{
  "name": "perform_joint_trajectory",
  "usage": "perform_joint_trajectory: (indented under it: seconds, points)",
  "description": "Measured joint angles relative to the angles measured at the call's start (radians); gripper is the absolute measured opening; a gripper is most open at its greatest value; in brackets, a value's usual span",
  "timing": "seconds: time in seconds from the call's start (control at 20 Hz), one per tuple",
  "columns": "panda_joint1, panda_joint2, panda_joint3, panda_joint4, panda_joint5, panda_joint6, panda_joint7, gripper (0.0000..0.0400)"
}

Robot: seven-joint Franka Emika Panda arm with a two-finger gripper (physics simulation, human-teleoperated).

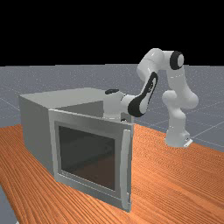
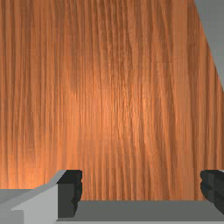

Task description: Close the microwave

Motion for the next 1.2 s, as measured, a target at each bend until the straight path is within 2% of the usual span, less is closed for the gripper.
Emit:
perform_joint_trajectory:
  seconds: [0.05,0.1,0.15,0.25,0.3,0.35,0.4,0.5,0.7,0.75,0.8,1.0,1.2]
  points:
    - [0.000,0.000,0.000,0.000,0.000,0.000,0.000,0.0243]
    - [0.000,0.000,0.000,0.000,0.000,0.000,0.000,0.0148]
    - [0.000,0.000,0.000,0.000,0.000,0.000,0.000,0.0090]
    - [0.000,0.000,0.000,0.000,0.000,0.000,0.000,0.0033]
    - [0.000,-0.005,0.000,-0.009,0.000,0.014,0.000,0.0177]
    - [0.000,-0.006,0.000,-0.009,0.000,0.013,0.000,0.0265]
    - [0.003,-0.003,-0.003,0.000,-0.007,-0.002,0.006,0.0318]
    - [0.004,-0.004,-0.004,0.001,-0.010,-0.005,0.009,0.0370]
    - [0.001,-0.034,-0.001,-0.008,-0.002,-0.014,0.002,0.0396]
    - [-0.006,-0.038,0.005,0.009,0.016,-0.049,-0.013,0.0397]
    - [0.001,-0.057,-0.001,-0.001,-0.001,-0.043,0.001,0.0398]
    - [0.005,-0.097,-0.004,0.037,-0.016,-0.134,0.012,0.0400]
    - [0.002,-0.135,-0.001,0.048,-0.005,-0.165,0.004,0.0400]
